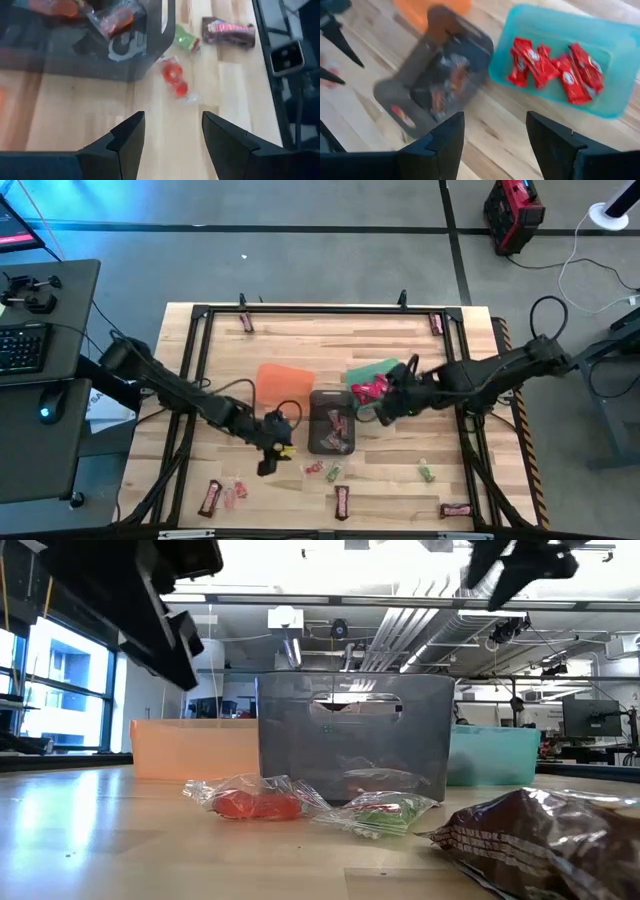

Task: Sort candy by brand, put in halloween buckets
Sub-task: Put the red gummy into the black bin

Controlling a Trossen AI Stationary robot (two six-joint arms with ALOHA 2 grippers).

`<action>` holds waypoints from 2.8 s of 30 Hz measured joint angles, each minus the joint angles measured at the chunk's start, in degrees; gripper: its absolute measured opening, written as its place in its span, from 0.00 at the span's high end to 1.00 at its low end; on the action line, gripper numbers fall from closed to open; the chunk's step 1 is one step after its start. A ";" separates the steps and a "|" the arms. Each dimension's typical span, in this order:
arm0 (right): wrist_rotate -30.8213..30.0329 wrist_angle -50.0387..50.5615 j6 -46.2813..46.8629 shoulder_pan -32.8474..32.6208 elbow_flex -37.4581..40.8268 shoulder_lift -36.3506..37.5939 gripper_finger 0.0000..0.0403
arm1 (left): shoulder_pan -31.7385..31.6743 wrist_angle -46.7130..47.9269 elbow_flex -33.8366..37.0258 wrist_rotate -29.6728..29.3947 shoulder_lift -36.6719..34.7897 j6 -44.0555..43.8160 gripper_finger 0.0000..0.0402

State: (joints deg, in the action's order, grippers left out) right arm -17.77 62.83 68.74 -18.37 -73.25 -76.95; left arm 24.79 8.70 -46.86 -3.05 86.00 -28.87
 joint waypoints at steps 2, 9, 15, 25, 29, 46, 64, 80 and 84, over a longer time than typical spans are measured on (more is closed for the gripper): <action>-0.07 2.22 0.27 -1.83 0.02 -0.02 0.49 | 1.04 -2.74 -1.39 -0.60 2.66 -3.50 0.54; -1.72 5.78 -4.92 -5.10 0.02 -0.02 0.49 | 4.76 -4.42 -7.73 -3.47 13.73 -12.63 0.54; -3.29 5.48 -9.75 -5.32 0.02 -0.02 0.49 | 5.37 -4.00 -10.47 -5.57 19.55 -17.32 0.54; -4.01 5.17 -10.42 -5.32 0.02 0.00 0.49 | 4.01 -2.98 -10.75 -5.86 21.35 -12.14 0.54; -5.29 5.07 -9.13 -5.32 0.02 0.00 0.49 | 4.04 -3.99 -10.77 -5.79 21.24 -11.35 0.65; -6.89 4.63 -6.10 -5.29 0.02 0.00 0.49 | 6.20 13.49 -10.72 -4.82 1.53 -4.70 1.00; -9.17 4.59 -5.71 -5.25 0.02 0.00 0.49 | 2.89 18.42 -9.35 0.97 2.08 -2.54 0.81; -9.15 3.14 -5.73 -5.25 0.02 0.02 0.49 | 1.80 17.92 -9.32 10.25 13.12 -9.50 0.48; -9.15 2.73 -5.73 -5.25 0.02 0.00 0.49 | 1.82 18.02 -9.32 8.04 14.24 -9.51 0.48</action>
State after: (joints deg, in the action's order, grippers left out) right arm -26.92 65.56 63.00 -23.62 -73.23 -76.94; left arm 26.61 26.71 -56.18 4.98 100.24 -38.37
